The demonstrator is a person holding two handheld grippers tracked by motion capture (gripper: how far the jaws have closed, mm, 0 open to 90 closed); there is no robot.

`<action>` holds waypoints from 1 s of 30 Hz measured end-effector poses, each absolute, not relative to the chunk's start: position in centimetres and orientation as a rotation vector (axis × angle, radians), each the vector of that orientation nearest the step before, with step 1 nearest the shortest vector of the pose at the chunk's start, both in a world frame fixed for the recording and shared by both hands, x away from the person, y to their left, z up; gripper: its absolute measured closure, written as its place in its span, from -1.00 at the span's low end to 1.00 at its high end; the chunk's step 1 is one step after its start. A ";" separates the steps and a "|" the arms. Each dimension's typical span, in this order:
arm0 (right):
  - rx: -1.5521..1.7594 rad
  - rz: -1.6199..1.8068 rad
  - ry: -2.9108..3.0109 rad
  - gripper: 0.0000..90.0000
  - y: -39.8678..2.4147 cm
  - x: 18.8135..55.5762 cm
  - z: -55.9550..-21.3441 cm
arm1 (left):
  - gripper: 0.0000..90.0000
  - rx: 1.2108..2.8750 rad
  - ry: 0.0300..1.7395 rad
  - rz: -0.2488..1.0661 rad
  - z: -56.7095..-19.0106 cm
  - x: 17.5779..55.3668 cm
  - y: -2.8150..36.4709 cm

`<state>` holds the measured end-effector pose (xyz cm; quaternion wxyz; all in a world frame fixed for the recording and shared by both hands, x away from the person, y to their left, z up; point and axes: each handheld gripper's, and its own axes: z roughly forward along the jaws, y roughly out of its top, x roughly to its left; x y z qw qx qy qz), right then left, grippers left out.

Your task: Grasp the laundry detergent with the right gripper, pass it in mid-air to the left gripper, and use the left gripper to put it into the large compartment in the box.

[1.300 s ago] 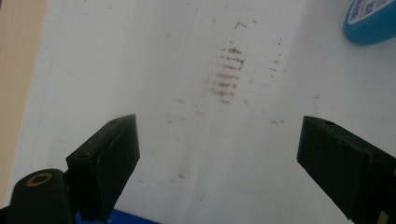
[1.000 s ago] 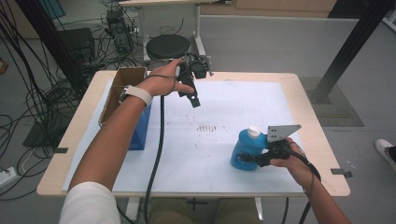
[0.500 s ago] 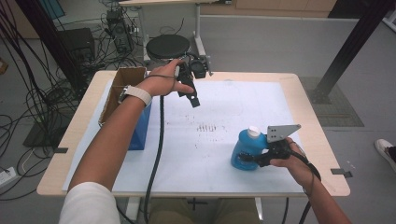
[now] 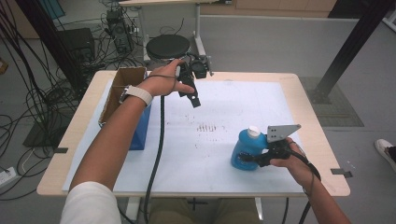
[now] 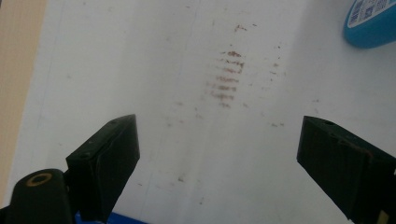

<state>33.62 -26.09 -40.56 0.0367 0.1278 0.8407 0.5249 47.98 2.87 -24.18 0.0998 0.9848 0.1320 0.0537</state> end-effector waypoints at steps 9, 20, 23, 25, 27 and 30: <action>0.391 1.611 2.584 -0.06 -26.1 33.6 -40.6 | -0.70 2.908 0.394 0.164 -24.1 47.9 2.9; 0.395 1.610 2.584 -0.06 -26.1 33.6 -40.5 | -0.70 2.902 0.387 0.160 -24.2 47.9 2.8; 0.397 1.613 2.585 -0.06 -26.1 33.6 -40.6 | -0.70 2.904 0.389 0.161 -24.2 47.9 2.9; 0.394 1.611 2.585 -0.06 -26.1 33.6 -40.6 | -0.70 2.900 0.391 0.162 -24.1 47.9 2.9; 0.395 1.612 2.585 -0.06 -26.1 33.6 -40.6 | -0.70 2.902 0.392 0.164 -24.2 47.9 3.0; 0.394 1.612 2.585 -0.06 -26.1 33.7 -40.6 | -0.70 2.900 0.394 0.165 -24.1 47.9 3.0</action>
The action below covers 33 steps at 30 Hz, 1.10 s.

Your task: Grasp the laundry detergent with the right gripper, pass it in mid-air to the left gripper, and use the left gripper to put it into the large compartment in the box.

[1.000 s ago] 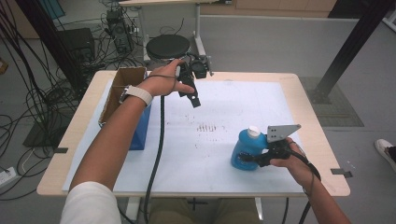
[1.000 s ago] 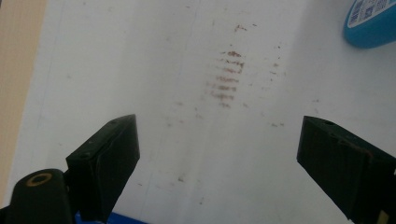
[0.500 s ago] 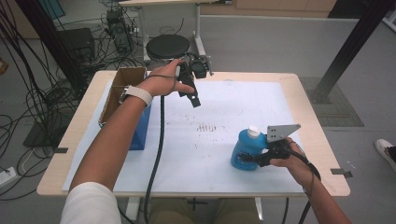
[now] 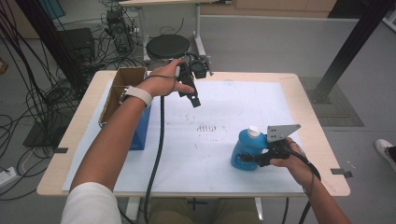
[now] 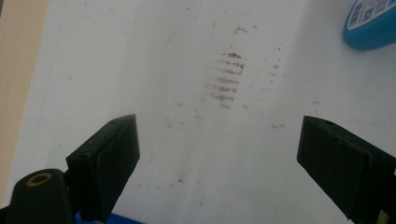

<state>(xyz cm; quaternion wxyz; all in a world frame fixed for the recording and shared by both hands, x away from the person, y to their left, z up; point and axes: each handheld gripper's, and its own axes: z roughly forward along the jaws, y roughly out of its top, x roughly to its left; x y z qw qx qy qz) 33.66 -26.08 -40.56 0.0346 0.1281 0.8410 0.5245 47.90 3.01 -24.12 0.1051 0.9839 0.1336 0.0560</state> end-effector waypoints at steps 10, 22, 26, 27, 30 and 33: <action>0.387 1.613 2.580 -0.06 -26.1 33.6 -40.6 | -0.70 2.907 0.395 0.163 -24.1 47.9 3.1; 0.386 1.609 2.580 -0.06 -26.0 33.6 -40.6 | -0.70 2.909 0.381 0.172 -23.7 47.4 3.0; 0.387 1.597 2.583 -0.06 -26.0 33.6 -40.5 | -0.71 2.910 0.377 0.178 -23.5 47.2 3.0; 0.387 1.597 2.583 -0.06 -26.0 33.6 -40.5 | -0.71 2.910 0.377 0.178 -23.5 47.2 3.0; 0.395 1.595 2.581 -0.05 -25.9 33.6 -40.4 | -0.71 2.911 0.374 0.181 -23.3 46.9 3.2; 0.387 1.584 2.587 -0.05 -25.8 33.6 -40.3 | -0.72 2.914 0.374 0.181 -23.1 46.7 3.2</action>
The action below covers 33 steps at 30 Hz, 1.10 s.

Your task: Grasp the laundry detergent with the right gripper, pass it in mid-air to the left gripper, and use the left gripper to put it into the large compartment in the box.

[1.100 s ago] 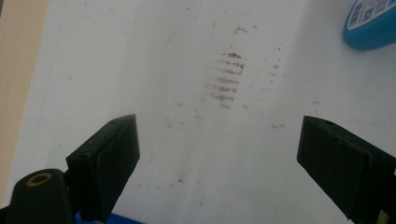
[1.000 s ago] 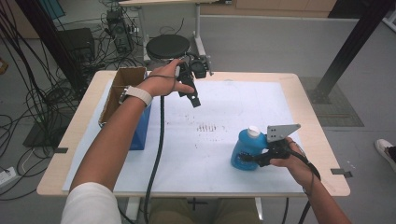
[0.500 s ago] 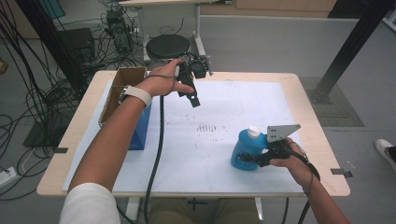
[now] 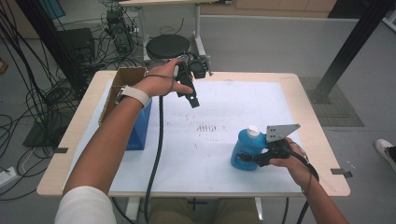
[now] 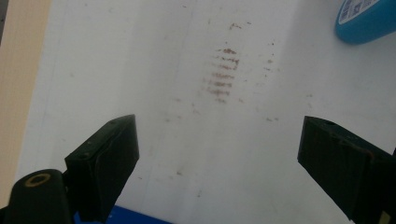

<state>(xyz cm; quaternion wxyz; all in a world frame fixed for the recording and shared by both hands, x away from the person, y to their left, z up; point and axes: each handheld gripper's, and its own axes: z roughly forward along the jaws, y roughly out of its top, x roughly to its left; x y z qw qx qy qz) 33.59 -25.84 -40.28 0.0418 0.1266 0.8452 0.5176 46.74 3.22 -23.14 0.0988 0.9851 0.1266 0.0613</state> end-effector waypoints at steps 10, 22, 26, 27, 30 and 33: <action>0.361 1.559 2.629 -0.04 -25.2 33.6 -39.4 | -0.75 2.937 0.327 0.198 -21.8 44.8 3.0; 0.329 1.547 2.684 -0.04 -24.3 34.2 -36.4 | -0.79 2.966 0.257 0.211 -19.7 42.0 2.1; 0.320 1.540 2.707 -0.04 -23.9 34.6 -35.3 | -0.79 2.972 0.232 0.212 -19.0 41.2 1.7; 0.313 1.537 2.715 -0.04 -23.8 34.7 -34.9 | -0.79 2.966 0.234 0.210 -18.8 41.0 1.6; 0.285 1.524 2.731 -0.04 -23.3 34.9 -34.2 | -0.80 2.980 0.227 0.218 -18.3 40.4 1.2; 0.250 1.513 2.734 -0.04 -22.7 35.2 -33.6 | -0.80 2.993 0.219 0.224 -18.0 39.7 0.9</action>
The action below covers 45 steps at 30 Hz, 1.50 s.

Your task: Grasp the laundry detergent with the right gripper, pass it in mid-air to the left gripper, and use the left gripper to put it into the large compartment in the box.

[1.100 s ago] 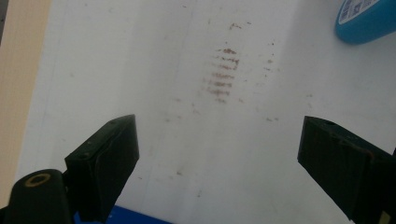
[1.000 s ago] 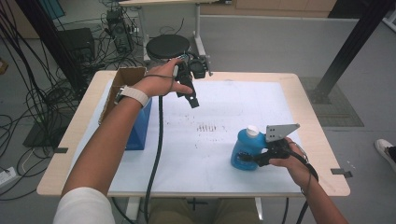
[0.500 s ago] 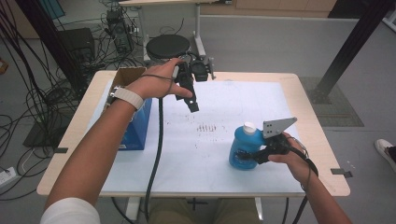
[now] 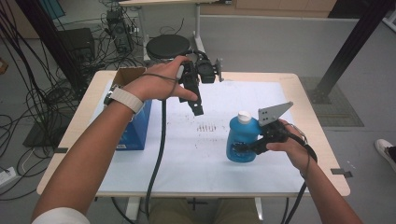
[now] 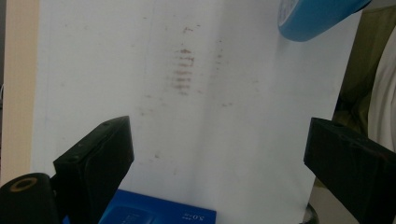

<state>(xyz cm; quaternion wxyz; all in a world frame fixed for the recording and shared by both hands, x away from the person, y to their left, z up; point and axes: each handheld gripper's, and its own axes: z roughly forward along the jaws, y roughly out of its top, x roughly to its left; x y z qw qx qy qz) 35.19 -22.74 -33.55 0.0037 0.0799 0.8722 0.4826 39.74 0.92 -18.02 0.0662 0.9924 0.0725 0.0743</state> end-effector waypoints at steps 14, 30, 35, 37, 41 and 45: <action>0.113 1.514 2.790 -0.04 -20.2 35.9 -31.9 | -0.81 3.013 0.141 0.196 -17.1 37.3 -0.2; 0.013 1.517 2.839 -0.04 -17.7 36.8 -31.6 | -0.82 3.040 0.094 0.117 -16.4 36.1 -0.5; -0.014 1.519 2.851 -0.04 -16.8 37.0 -31.5 | -0.82 3.045 0.097 0.086 -16.3 35.8 -0.5; -0.020 1.519 2.853 -0.04 -16.4 37.2 -31.4 | -0.82 3.050 0.094 0.086 -16.3 35.7 -0.6; -0.031 1.529 2.861 -0.04 -15.9 37.3 -31.3 | -0.82 3.052 0.101 0.085 -16.2 35.6 -0.7; -0.039 1.525 2.867 -0.04 -15.3 37.3 -31.2 | -0.82 3.055 0.101 0.076 -16.0 35.6 -0.9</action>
